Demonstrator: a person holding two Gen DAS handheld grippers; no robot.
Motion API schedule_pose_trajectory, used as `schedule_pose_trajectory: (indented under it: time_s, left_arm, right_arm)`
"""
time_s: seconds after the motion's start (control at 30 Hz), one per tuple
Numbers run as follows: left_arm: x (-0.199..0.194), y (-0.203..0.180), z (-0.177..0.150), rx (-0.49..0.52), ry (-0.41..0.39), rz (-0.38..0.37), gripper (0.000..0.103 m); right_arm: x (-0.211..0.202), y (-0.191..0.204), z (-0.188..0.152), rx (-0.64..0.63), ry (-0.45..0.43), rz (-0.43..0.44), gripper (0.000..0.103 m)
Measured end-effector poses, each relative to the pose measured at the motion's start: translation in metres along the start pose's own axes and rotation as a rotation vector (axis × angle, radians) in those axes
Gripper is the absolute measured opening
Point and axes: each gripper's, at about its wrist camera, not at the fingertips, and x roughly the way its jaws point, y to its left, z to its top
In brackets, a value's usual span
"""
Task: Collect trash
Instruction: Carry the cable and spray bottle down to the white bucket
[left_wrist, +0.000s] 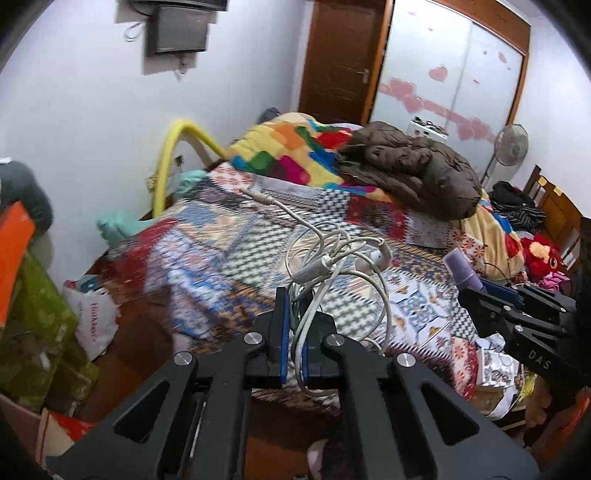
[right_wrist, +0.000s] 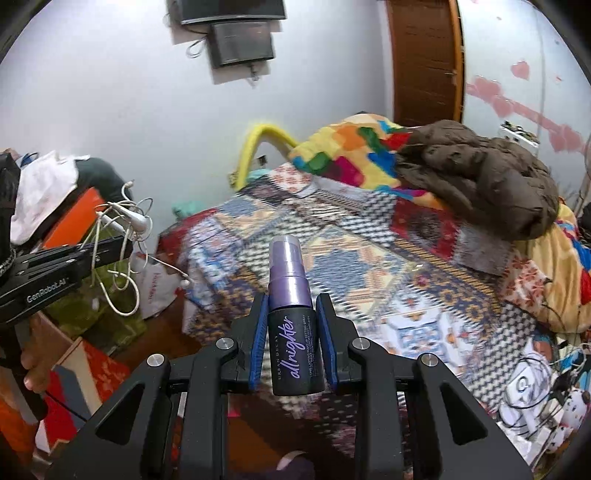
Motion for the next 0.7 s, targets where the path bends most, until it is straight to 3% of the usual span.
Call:
schedule_pose_trajectory:
  time_s: [0.4, 0.7]
  left_arm:
    - [-0.059, 0.112, -0.075, -0.129, 0.01, 0.128, 0.004]
    - [-0.029, 0.172, -0.153, -0.204, 0.17, 0.197, 0.004]
  right_arm:
    - [0.046, 0.107, -0.032, -0.097, 0.1, 0.139, 0.024]
    - [0.097, 0.173, -0.068, -0.183, 0.238, 0.203, 0.024]
